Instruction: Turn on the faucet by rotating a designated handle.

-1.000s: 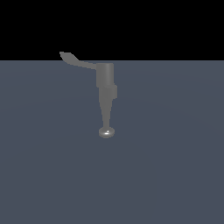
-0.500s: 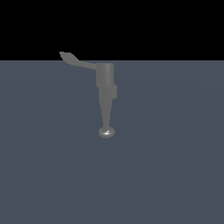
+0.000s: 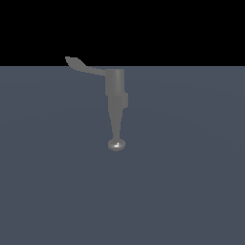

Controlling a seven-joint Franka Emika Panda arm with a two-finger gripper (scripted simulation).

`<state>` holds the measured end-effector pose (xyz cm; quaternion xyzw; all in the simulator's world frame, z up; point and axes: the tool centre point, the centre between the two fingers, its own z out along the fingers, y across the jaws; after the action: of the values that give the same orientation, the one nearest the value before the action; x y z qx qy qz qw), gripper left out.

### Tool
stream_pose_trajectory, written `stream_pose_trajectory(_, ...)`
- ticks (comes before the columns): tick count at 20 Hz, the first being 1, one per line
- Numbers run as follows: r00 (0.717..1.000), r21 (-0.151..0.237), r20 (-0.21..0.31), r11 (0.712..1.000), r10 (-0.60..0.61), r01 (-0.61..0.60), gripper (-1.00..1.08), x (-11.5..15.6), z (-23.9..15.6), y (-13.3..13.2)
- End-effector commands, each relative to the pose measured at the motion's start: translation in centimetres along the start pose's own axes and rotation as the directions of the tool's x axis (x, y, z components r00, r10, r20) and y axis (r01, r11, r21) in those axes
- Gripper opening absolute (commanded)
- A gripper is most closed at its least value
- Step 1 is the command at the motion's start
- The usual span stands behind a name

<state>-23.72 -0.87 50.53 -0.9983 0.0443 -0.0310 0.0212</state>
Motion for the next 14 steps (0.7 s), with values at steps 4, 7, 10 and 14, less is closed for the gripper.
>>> stream_pose_trajectory(4,0.997,0.018,0.01,0.997,0.077,-0.077,-1.0,1.8,0.8,-0.6)
stream_pose_trajectory(7,0.991,0.029,0.019,0.991,0.134,-0.134,-1.0,3.1,1.4,-1.2)
stream_pose_trajectory(10,0.98,0.037,0.031,0.98,0.196,-0.197,-1.0,4.5,2.2,-1.8)
stream_pose_trajectory(14,0.959,0.043,0.047,0.958,0.28,-0.282,-1.0,6.3,3.4,-2.6)
